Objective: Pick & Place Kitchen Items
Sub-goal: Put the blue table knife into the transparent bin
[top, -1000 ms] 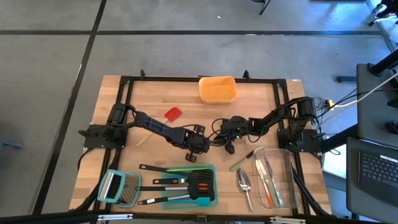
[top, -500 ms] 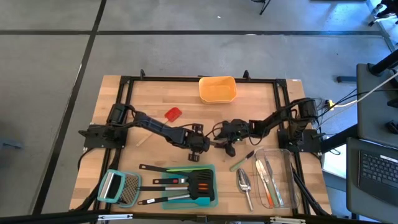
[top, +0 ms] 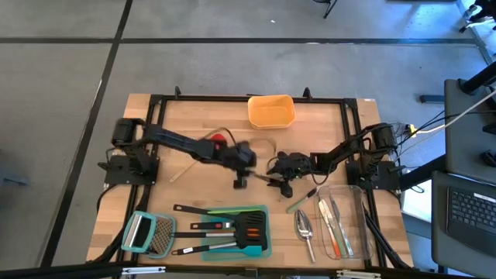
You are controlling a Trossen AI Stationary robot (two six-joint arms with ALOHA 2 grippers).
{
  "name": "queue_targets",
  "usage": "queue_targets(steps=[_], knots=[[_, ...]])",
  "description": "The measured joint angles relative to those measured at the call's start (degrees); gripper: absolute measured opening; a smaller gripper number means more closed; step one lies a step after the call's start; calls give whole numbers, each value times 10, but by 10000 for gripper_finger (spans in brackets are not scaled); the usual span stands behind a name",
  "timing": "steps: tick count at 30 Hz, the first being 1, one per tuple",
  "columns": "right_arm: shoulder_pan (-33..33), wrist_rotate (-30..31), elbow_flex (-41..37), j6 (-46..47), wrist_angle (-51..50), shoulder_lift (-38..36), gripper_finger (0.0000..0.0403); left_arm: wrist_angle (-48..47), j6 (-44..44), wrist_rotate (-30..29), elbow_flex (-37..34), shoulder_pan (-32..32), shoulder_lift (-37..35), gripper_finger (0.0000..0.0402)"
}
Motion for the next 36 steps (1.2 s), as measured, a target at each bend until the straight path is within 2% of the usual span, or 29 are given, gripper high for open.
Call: queue_targets(steps=[5,9,11,19,25,30,36], knots=[[29,68,1,-14,-6,0,245,75,-22,4,-85,41,-75,104],[57,158,3,12,-13,1,238,175,-36,0,-144,45,-109,104],[69,184,6,31,-19,1,238,210,-37,-11,-165,40,-117,104],[88,230,24,85,-54,5,235,260,-26,-56,-193,12,-119,103],[90,274,33,97,-64,18,216,280,-20,-55,-193,0,-119,103],[89,280,33,83,-61,19,199,283,-20,-56,-193,-2,-119,103],[84,281,33,38,-59,19,196,283,-26,-56,-193,-2,-119,103]])
